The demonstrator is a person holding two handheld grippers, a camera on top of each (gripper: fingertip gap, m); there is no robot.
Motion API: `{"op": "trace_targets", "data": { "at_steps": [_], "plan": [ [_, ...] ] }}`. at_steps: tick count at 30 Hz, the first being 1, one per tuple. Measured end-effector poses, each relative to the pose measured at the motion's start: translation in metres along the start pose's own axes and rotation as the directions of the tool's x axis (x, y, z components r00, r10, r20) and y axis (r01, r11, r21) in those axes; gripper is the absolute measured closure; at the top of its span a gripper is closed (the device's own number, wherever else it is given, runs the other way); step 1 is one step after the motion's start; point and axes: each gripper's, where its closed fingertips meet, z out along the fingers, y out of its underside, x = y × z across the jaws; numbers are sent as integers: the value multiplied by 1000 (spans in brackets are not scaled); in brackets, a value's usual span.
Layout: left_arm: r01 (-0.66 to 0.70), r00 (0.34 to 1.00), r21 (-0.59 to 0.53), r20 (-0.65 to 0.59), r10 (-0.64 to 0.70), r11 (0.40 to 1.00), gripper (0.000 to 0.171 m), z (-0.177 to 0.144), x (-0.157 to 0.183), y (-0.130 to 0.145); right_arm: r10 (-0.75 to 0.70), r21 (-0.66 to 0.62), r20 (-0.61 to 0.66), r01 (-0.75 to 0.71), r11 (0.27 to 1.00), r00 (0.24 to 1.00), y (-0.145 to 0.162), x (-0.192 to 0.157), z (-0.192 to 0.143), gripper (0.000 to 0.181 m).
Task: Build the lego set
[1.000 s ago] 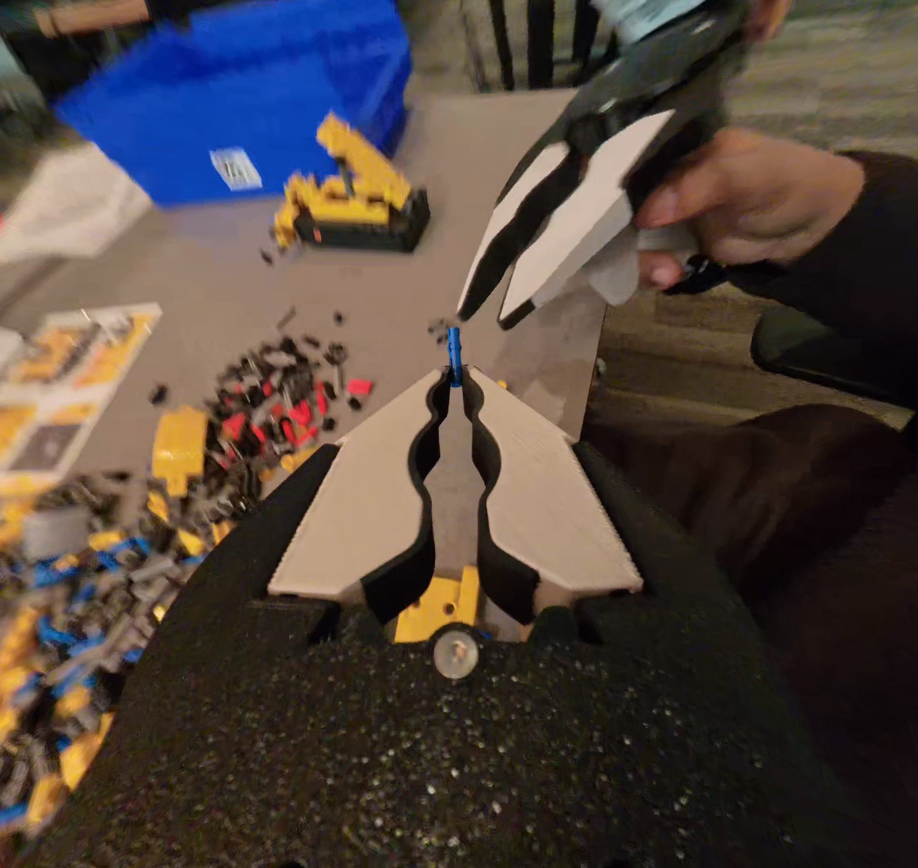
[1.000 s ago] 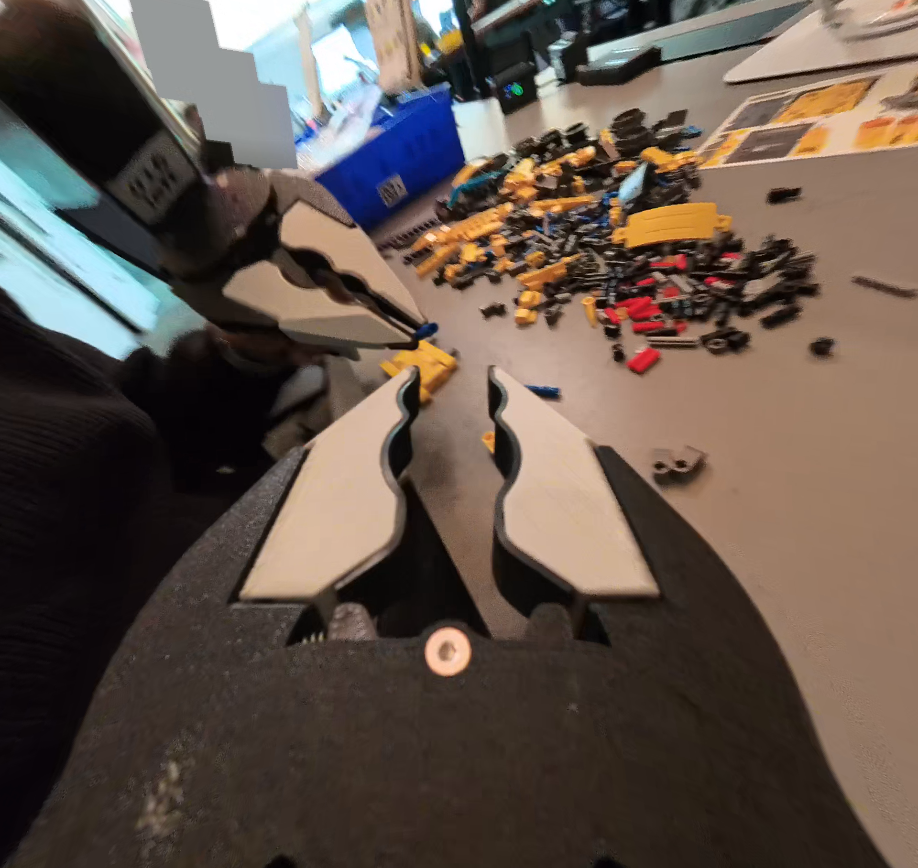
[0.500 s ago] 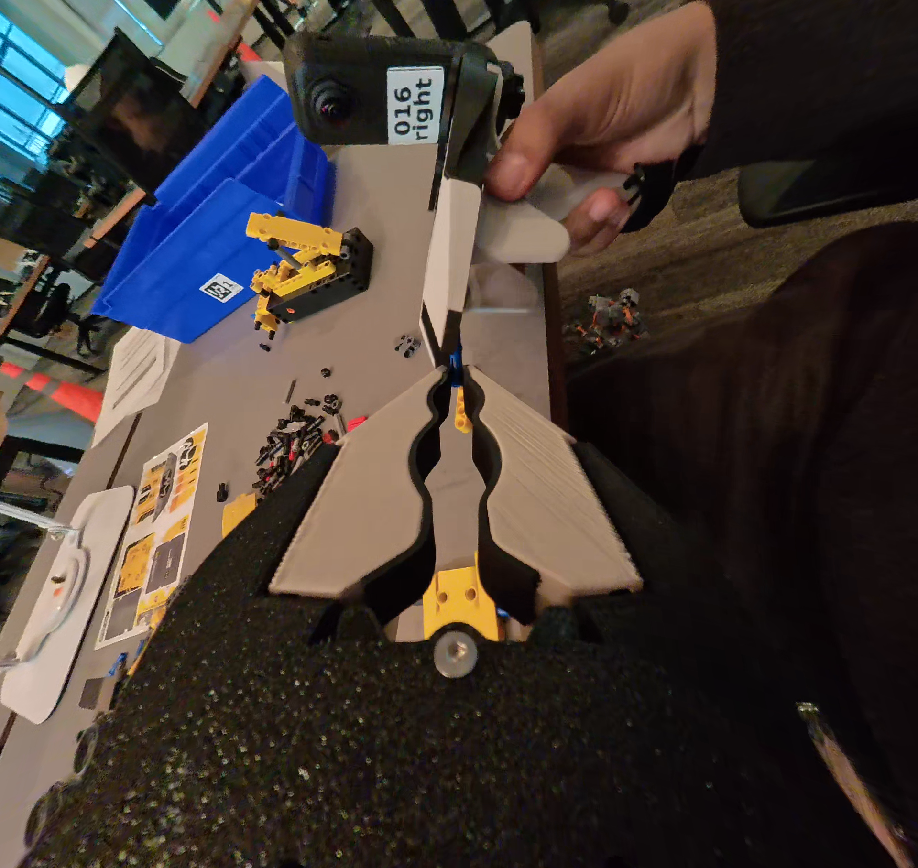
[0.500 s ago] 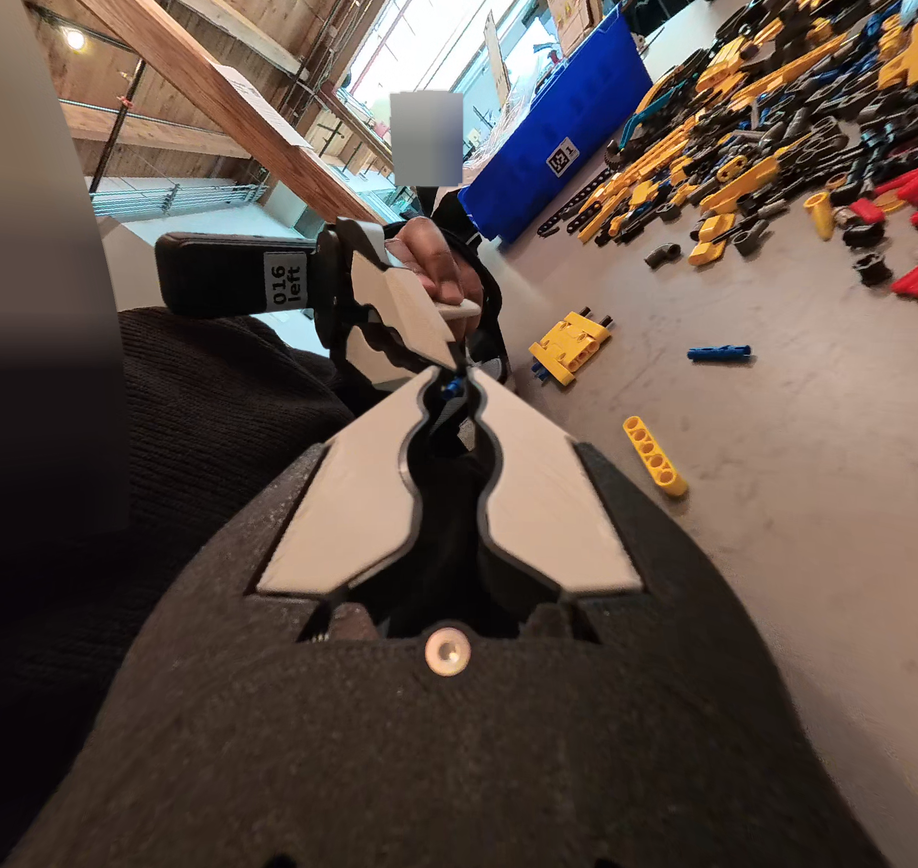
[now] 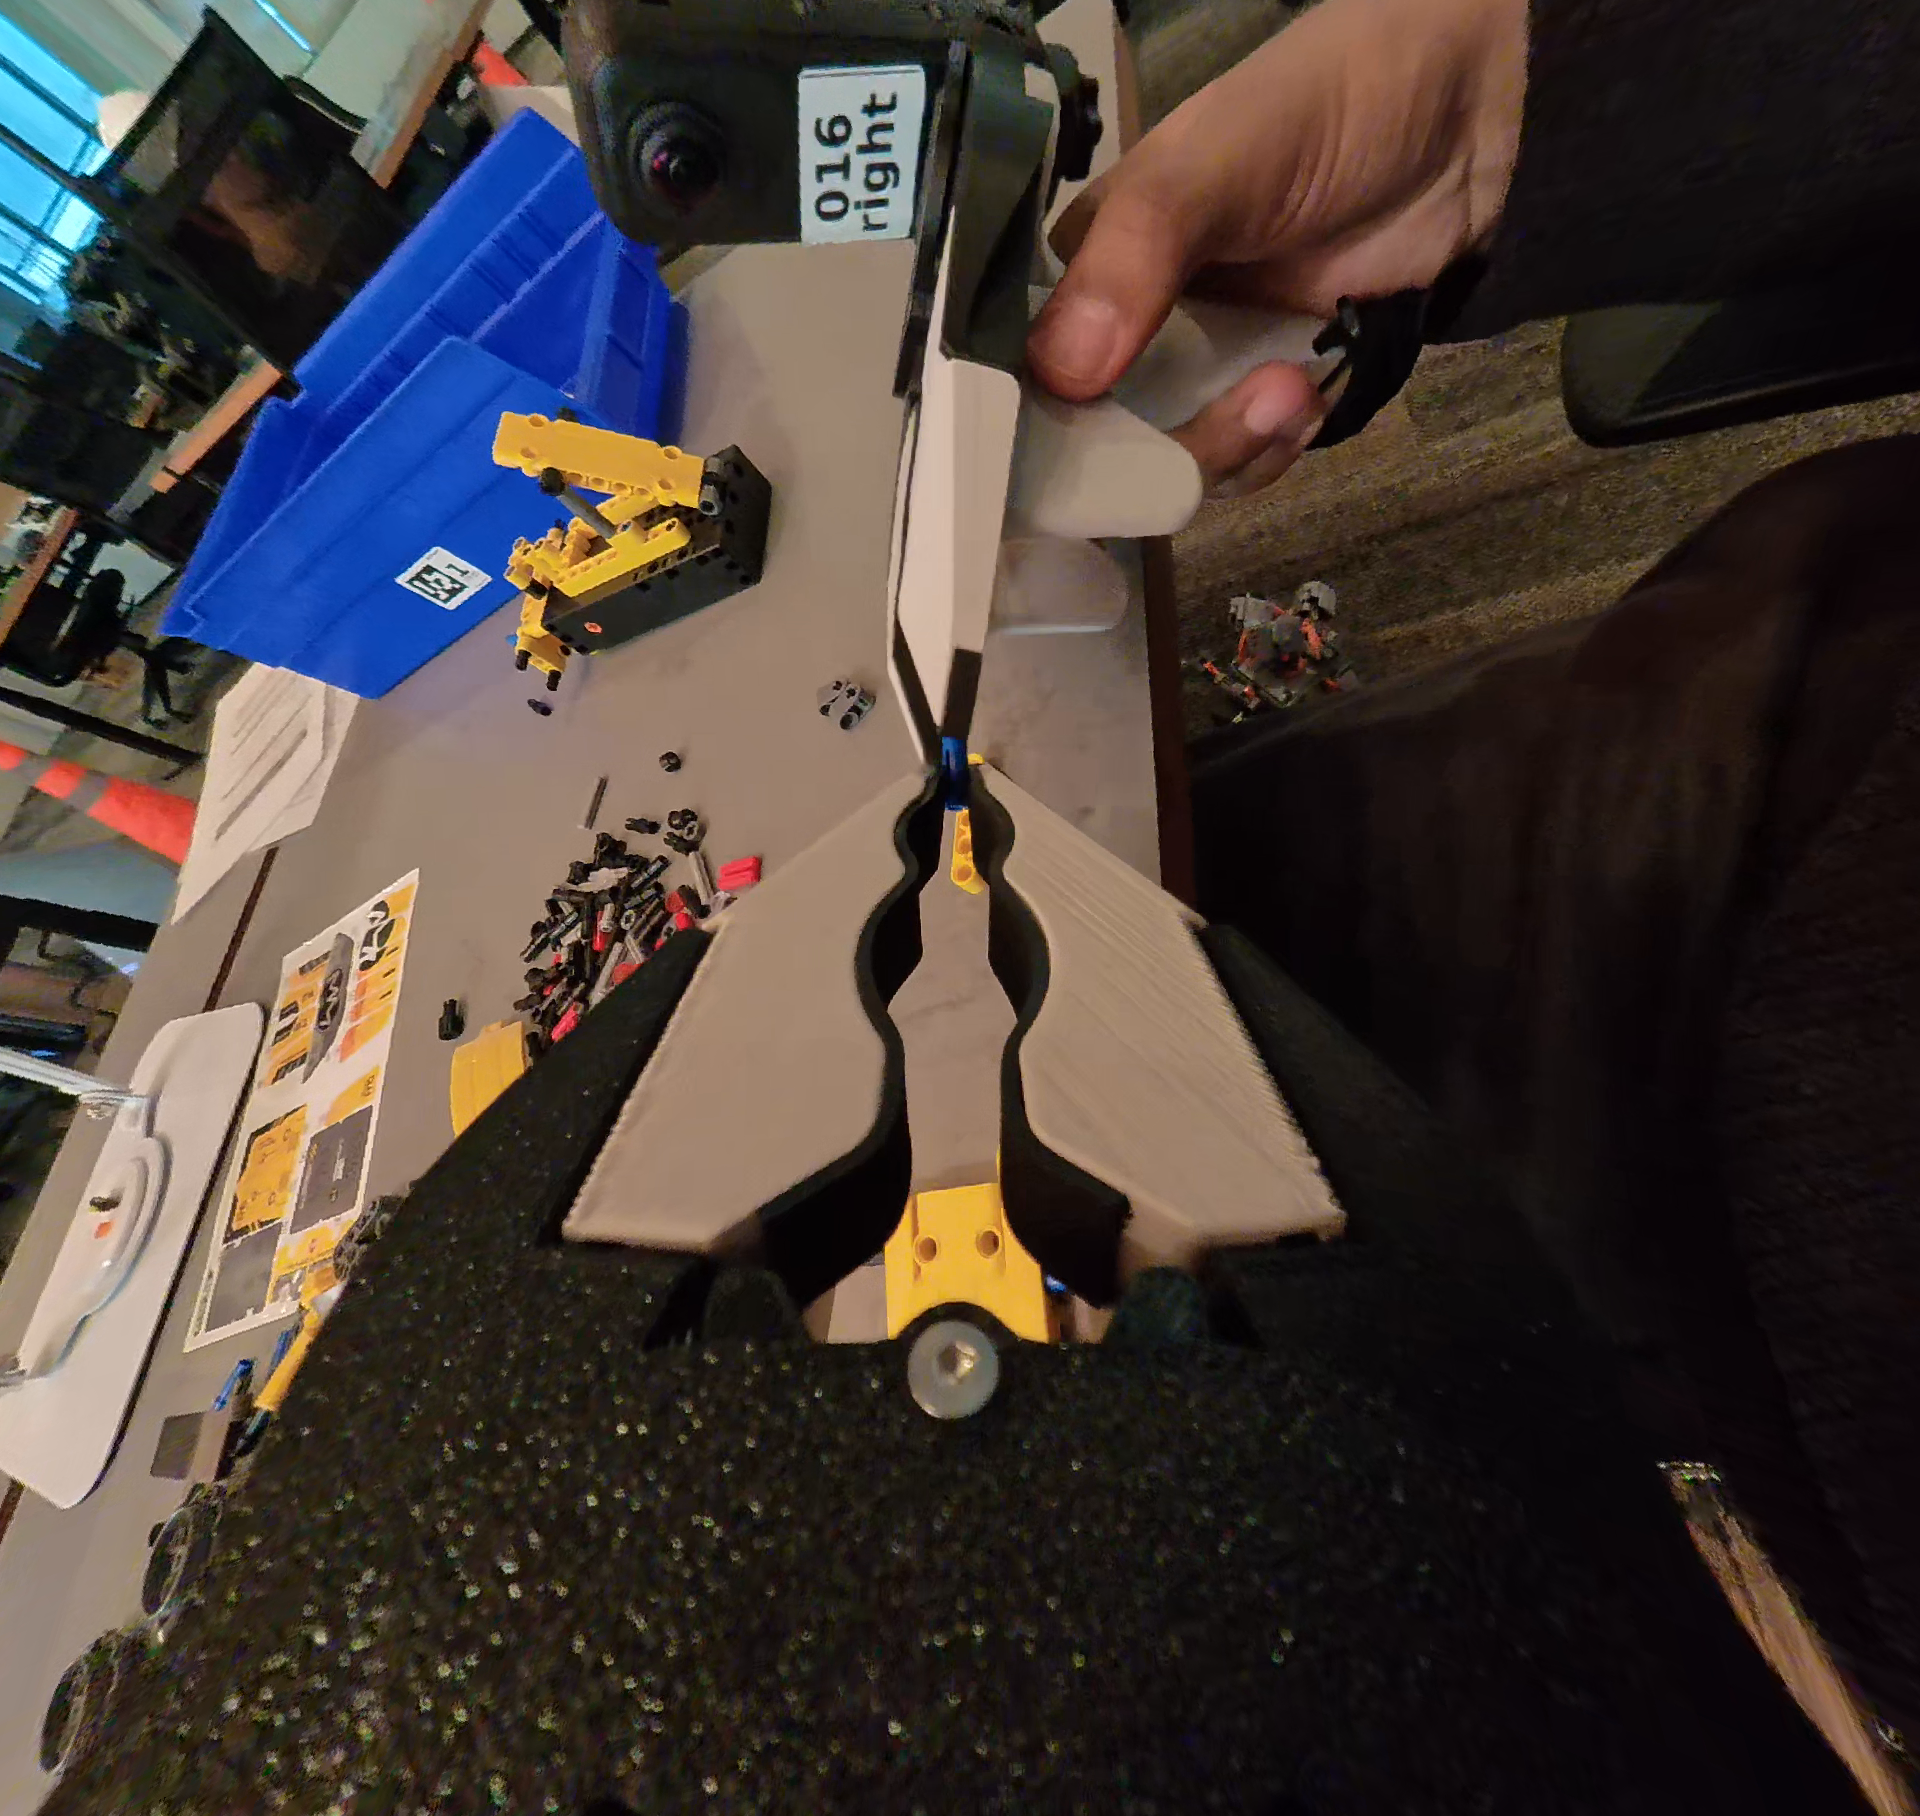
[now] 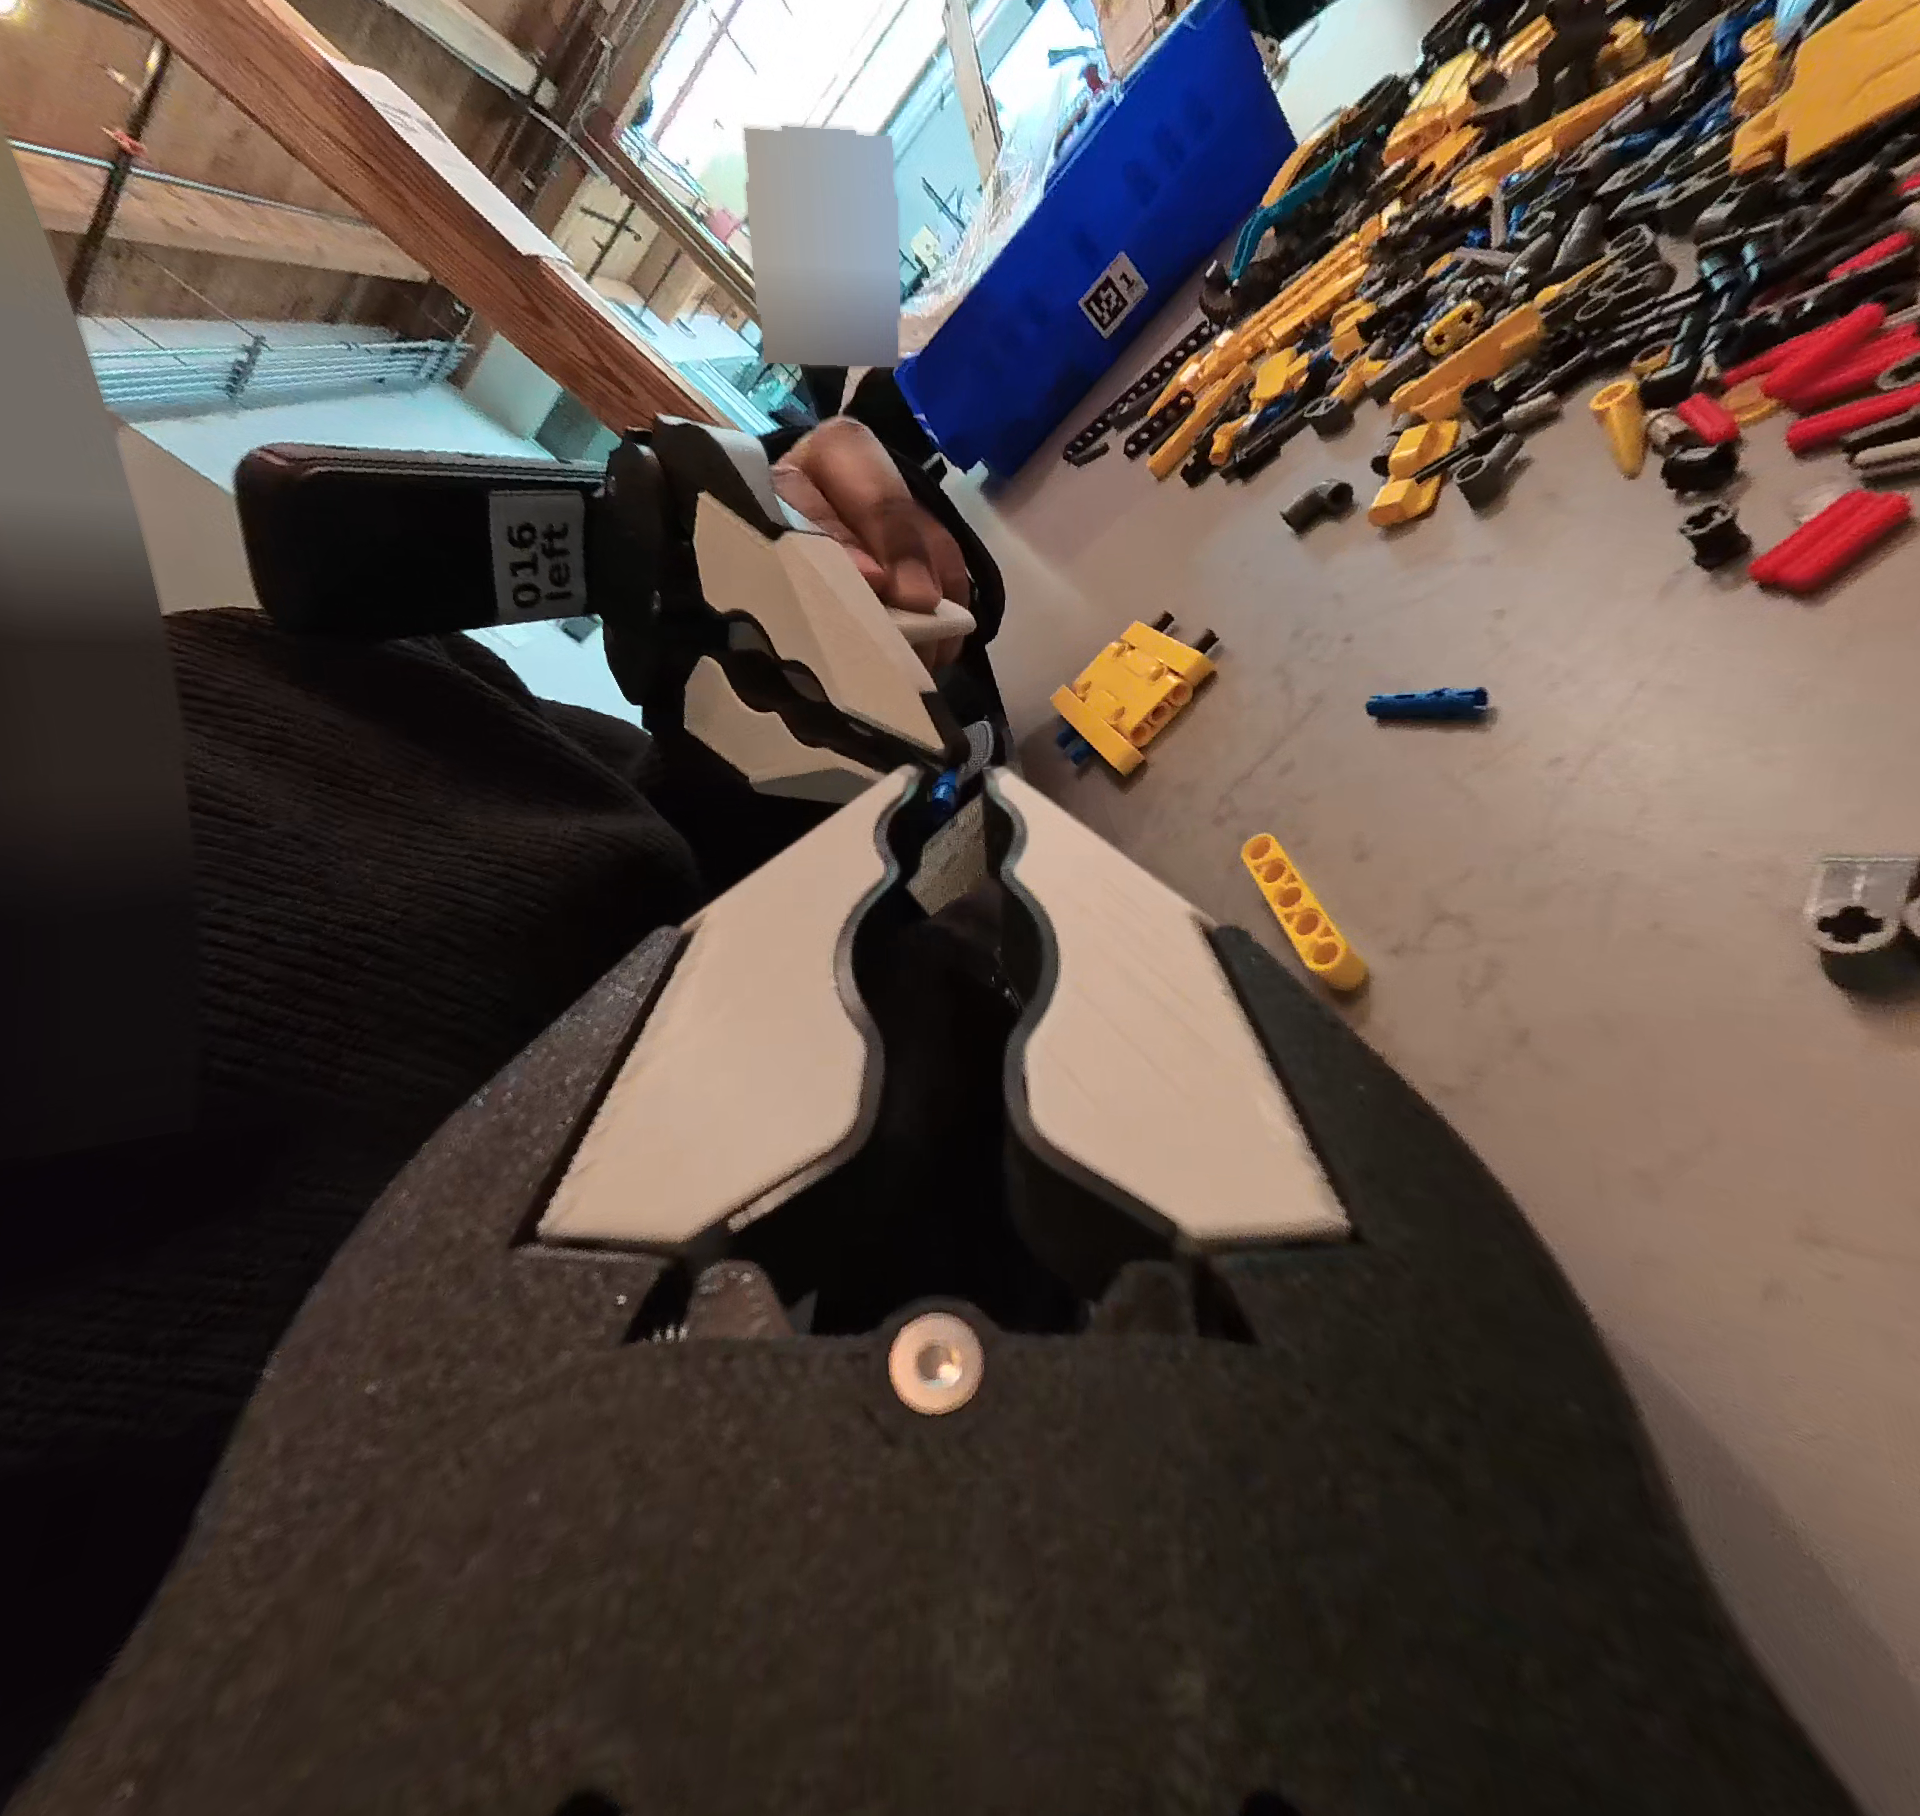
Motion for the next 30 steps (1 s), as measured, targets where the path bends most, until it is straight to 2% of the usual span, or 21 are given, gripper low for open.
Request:
{"op": "trace_targets", "data": {
  "at_steps": [15, 18, 20, 23, 25, 27, 30],
  "plan": [
    [14, 1000, 9, 4, -14, 1000, 168, -4, -1, 1, -14, 6, 22, 13, 1000, 1000, 1, -3, 9, 175],
    [80, 996, 38, 37, -81, 996, 162, -8, -8, -1, -37, 42, 19, 36, 998, 999, -4, -4, 8, 177],
    [144, 987, 55, 57, -147, 988, 138, -12, -14, 2, -56, 76, 6, 56, 996, 998, -11, -4, 1, 177],
    [306, 946, 7, 112, -305, 952, 136, -9, -27, 20, -122, 83, -109, 131, 988, 987, -19, 5, -14, 177],
    [416, 908, -165, 121, -401, 894, 136, 1, -24, 42, -189, 11, -265, 199, 980, 946, -23, 19, -25, 177],
    [486, 873, -280, 113, -474, 828, 135, 9, -18, 52, -302, -165, -393, 257, 952, 869, -21, 28, -32, 177],
    [541, 834, -257, 42, -550, 801, 136, 22, -15, 41, -515, -480, -485, 277, 832, 707, -16, 43, -45, 176]
  ]
}}
